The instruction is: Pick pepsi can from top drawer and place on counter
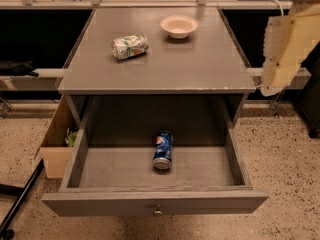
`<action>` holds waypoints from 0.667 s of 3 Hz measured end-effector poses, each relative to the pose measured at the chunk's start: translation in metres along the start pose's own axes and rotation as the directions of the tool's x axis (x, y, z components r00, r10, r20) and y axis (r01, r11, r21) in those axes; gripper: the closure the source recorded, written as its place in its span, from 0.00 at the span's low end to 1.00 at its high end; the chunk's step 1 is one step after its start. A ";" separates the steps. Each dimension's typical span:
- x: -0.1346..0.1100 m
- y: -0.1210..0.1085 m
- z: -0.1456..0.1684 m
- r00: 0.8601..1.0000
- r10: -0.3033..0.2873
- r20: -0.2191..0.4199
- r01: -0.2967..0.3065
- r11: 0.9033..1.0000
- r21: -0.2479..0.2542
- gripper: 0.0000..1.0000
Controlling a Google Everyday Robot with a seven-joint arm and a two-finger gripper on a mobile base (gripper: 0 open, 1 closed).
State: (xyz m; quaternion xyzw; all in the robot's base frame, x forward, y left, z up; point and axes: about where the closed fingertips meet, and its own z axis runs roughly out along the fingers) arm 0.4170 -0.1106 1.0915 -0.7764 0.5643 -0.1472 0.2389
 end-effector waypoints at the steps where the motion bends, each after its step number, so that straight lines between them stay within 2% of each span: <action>1: 0.048 0.029 -0.003 0.986 0.160 -0.054 -0.160 0.987 -0.006 0.00; 2: 0.140 0.062 0.001 0.910 0.393 -0.135 -0.395 0.919 0.011 0.00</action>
Offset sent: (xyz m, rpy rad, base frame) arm 0.0113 -0.2745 -0.0908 0.1527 0.1553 -0.7433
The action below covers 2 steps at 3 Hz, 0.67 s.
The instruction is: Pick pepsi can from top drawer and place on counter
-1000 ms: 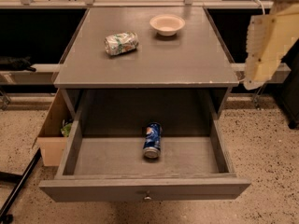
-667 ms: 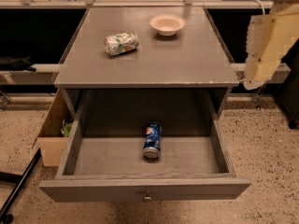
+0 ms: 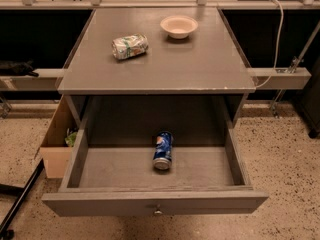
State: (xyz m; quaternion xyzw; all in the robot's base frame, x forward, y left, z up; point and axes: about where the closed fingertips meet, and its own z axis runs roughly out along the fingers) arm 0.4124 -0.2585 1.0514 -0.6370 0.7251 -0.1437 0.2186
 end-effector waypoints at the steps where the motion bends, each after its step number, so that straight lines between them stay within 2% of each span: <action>1: 0.000 0.000 0.000 1.000 0.000 0.000 0.000 1.000 0.000 0.00; 2: -0.040 -0.007 -0.012 0.982 -0.183 0.050 0.182 0.983 0.027 0.00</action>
Offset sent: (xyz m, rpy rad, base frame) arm 0.0119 0.0759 0.0280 -0.1078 -0.0570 0.3830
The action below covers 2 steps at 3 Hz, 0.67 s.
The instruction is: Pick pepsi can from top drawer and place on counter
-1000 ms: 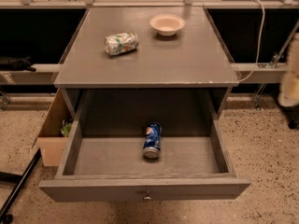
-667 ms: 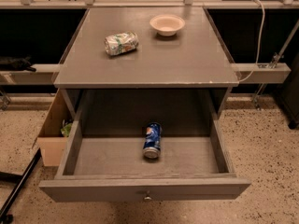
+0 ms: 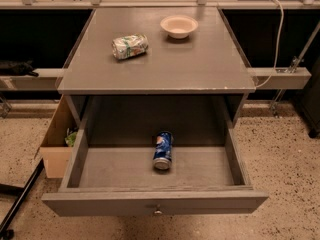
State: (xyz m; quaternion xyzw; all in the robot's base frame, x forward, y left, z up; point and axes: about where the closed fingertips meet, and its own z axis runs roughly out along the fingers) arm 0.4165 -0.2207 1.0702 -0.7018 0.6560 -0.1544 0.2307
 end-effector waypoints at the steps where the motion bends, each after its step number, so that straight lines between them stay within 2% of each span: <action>1: -0.036 -0.007 -0.009 0.977 -0.203 0.072 0.201 0.979 0.028 0.00; 2: -0.039 -0.008 -0.015 0.965 -0.253 0.068 0.251 0.967 0.045 0.00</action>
Offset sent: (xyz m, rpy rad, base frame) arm -0.0013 0.0314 0.0127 -0.0349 -0.0381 0.1869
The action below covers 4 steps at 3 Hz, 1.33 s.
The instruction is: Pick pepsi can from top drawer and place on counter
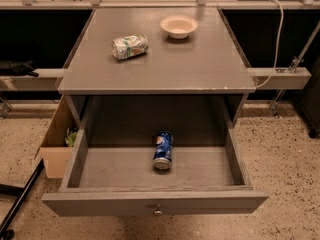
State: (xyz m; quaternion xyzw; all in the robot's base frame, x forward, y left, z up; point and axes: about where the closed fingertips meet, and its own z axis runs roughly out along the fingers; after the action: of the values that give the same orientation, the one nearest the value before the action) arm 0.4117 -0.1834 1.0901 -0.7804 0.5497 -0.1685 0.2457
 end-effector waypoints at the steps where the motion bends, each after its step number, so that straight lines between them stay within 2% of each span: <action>1: -0.006 -0.002 -0.008 0.999 -0.039 -0.011 0.039 0.999 0.020 0.00; 2: -0.024 -0.014 -0.016 0.971 -0.237 0.001 0.237 0.969 0.067 0.00; 3: -0.038 -0.025 -0.016 0.906 -0.424 0.009 0.422 0.903 0.079 0.00; 4: -0.044 -0.026 -0.025 0.882 -0.472 -0.004 0.470 0.878 0.093 0.00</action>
Offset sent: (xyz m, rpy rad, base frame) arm 0.0020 0.0206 0.0088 -0.2286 -0.1541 0.4317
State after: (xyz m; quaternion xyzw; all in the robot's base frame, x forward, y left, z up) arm 0.4038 -0.1397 1.1258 -0.8800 0.3330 -0.2409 0.2380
